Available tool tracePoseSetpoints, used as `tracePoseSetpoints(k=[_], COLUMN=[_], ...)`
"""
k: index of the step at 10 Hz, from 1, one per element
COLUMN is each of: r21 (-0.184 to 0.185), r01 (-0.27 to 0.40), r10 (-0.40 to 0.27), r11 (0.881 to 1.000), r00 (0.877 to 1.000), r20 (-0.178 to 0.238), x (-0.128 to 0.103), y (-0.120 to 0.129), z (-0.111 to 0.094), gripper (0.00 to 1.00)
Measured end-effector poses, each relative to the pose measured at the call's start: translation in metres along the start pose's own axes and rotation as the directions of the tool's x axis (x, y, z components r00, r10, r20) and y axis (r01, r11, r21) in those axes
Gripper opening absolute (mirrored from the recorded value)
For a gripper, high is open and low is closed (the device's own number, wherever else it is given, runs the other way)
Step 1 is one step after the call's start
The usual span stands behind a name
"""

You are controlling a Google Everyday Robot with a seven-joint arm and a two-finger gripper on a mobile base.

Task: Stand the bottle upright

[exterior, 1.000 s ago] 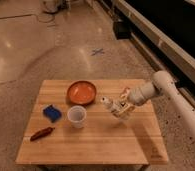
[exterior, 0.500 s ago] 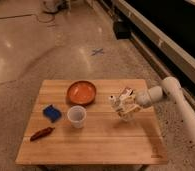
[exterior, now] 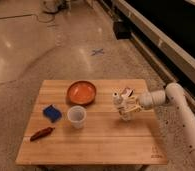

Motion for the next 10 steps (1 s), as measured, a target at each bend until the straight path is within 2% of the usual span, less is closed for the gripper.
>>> tracePoseSetpoints(k=[3,5,10], r21=[0.063,0.076,0.071], r01=[0.076,0.124,0.127], r10=[-0.081,-0.133,-0.135], r11=[0.995,0.989,0.989], r00=[0.993,0.984,0.983], r20=[0.085,0.121,0.123], x=[-0.023,-0.029,-0.03], y=[0.002,0.008,0.008], z=[-0.014,-0.018,-0.016], gripper=[0.0,0.0,0.0])
